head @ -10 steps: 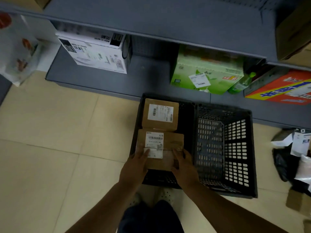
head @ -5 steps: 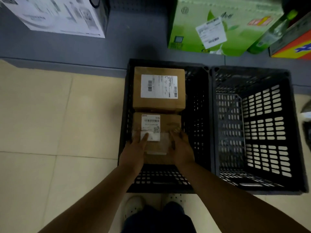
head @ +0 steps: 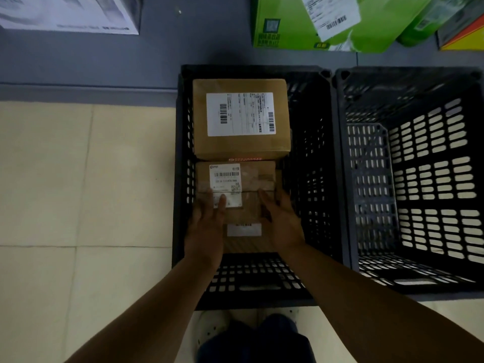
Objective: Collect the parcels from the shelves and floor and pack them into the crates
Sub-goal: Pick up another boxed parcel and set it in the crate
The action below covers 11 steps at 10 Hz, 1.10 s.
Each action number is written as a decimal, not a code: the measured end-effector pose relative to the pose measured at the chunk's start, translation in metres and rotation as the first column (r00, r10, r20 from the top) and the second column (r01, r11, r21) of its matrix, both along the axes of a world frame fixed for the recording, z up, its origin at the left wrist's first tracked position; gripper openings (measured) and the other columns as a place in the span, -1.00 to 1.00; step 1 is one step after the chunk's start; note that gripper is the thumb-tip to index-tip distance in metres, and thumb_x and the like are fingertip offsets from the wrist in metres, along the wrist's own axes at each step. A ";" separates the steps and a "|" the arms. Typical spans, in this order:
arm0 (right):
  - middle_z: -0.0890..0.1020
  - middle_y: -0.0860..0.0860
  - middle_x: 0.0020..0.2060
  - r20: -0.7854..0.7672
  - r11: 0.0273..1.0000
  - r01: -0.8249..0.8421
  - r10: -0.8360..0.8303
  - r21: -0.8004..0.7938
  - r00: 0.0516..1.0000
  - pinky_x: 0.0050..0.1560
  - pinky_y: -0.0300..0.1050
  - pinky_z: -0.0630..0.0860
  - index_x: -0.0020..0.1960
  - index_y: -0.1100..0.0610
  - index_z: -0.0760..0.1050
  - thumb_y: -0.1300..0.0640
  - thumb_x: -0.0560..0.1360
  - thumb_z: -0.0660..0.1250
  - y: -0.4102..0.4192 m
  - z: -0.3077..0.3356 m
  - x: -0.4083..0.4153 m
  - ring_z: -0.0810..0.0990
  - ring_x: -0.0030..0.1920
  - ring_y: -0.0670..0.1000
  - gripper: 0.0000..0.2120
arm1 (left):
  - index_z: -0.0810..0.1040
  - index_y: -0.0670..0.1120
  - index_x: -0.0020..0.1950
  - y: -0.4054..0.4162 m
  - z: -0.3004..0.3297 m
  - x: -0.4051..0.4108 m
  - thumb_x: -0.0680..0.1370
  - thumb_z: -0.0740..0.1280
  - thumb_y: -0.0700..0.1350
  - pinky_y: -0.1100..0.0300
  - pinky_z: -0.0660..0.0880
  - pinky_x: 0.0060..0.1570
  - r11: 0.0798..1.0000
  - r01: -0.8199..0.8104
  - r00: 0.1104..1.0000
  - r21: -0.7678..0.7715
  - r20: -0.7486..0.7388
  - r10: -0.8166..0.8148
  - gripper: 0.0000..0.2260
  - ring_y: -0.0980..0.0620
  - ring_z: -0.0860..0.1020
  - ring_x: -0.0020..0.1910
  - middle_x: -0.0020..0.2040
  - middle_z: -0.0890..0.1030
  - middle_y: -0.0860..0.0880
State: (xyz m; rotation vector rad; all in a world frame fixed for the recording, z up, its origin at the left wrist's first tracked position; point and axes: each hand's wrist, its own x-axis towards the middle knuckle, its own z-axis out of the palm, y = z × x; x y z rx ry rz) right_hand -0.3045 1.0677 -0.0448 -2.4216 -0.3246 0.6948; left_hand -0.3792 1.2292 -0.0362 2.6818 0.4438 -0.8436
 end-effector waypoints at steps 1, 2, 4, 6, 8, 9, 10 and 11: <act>0.20 0.01 0.48 0.076 0.980 -0.144 0.155 -0.135 0.985 0.37 0.09 0.34 0.49 -0.12 0.18 0.06 0.53 0.30 -0.006 -0.003 0.001 0.29 0.42 0.14 -0.42 | -0.44 0.06 0.45 -0.002 -0.005 -0.002 0.54 0.24 -0.17 -0.01 -0.24 0.37 0.993 0.079 0.994 0.093 0.066 -0.085 -0.15 -0.11 -0.49 0.41 0.47 -0.45 -0.07; 0.23 0.01 0.48 0.108 0.979 -0.195 0.201 -0.062 0.974 0.38 0.09 0.34 0.49 -0.16 0.16 -0.03 0.54 0.29 -0.007 -0.005 0.001 0.31 0.42 0.10 -0.42 | -0.48 0.04 0.41 0.002 -0.009 0.001 0.57 0.19 -0.21 0.04 -0.40 0.32 0.993 0.080 0.995 0.088 0.044 -0.084 -0.19 -0.04 -0.58 0.31 0.44 -0.47 -0.06; 0.12 -0.03 0.52 0.060 0.950 -0.263 0.276 -0.168 0.959 0.46 0.08 0.19 0.51 -0.21 0.02 -0.11 0.60 0.14 -0.001 0.020 0.004 0.23 0.45 0.10 -0.47 | -0.36 0.07 0.49 0.011 0.018 0.015 0.56 0.16 -0.28 -0.02 -0.11 0.44 0.997 0.040 0.996 -0.063 -0.073 -0.044 -0.23 -0.03 -0.45 0.40 0.50 -0.40 -0.06; -0.15 0.10 0.52 -0.097 0.978 -0.051 0.032 -0.204 0.995 0.48 0.01 0.12 0.54 0.08 -0.21 0.20 0.59 0.16 -0.010 0.096 -0.001 0.00 0.51 0.11 -0.32 | -0.12 0.07 0.54 0.012 0.081 0.008 0.57 0.25 -0.07 -0.01 0.23 0.42 0.987 0.103 0.992 -0.120 0.087 -0.093 -0.31 -0.08 0.09 0.49 0.55 -0.02 -0.09; -0.13 0.11 0.53 -0.069 0.984 0.018 -0.030 -0.177 0.997 0.45 -0.11 0.19 0.53 0.14 -0.24 0.17 0.59 0.18 -0.020 0.216 -0.015 0.08 0.50 0.08 -0.29 | 0.00 0.01 0.54 0.003 0.179 0.002 0.56 0.28 -0.14 -0.01 0.09 0.48 0.955 0.295 0.946 -0.031 0.152 -0.287 -0.35 -0.07 -0.03 0.53 0.56 -0.04 -0.08; -0.04 0.10 0.52 -0.007 0.977 0.073 -0.076 -0.202 0.997 0.44 -0.13 0.19 0.54 0.16 -0.14 0.14 0.59 0.17 -0.029 0.279 -0.022 0.13 0.48 0.08 -0.33 | 0.02 0.00 0.54 -0.007 0.241 0.007 0.56 0.27 -0.16 0.03 0.05 0.47 0.945 0.326 0.923 -0.025 0.225 -0.313 -0.37 -0.06 -0.01 0.53 0.56 -0.03 -0.09; 0.03 0.06 0.51 0.018 0.969 0.142 -0.141 -0.204 0.990 0.39 -0.10 0.27 0.54 0.10 -0.08 0.20 0.55 0.21 -0.044 0.343 -0.029 0.18 0.46 0.08 -0.32 | 0.02 -0.03 0.54 -0.020 0.306 0.013 0.56 0.26 -0.15 0.12 0.02 0.45 0.933 0.358 0.891 -0.025 0.309 -0.333 -0.38 -0.03 0.02 0.52 0.56 -0.01 -0.08; 0.15 0.08 0.45 0.055 0.966 0.180 -0.172 -0.183 0.983 0.35 -0.08 0.33 0.53 0.11 0.01 0.24 0.50 0.23 -0.064 0.406 -0.043 0.28 0.39 0.11 -0.33 | 0.05 0.01 0.54 -0.040 0.368 0.016 0.55 0.26 -0.18 0.18 0.08 0.43 0.934 0.329 0.889 -0.142 0.381 -0.255 -0.37 -0.01 0.13 0.47 0.54 0.08 0.00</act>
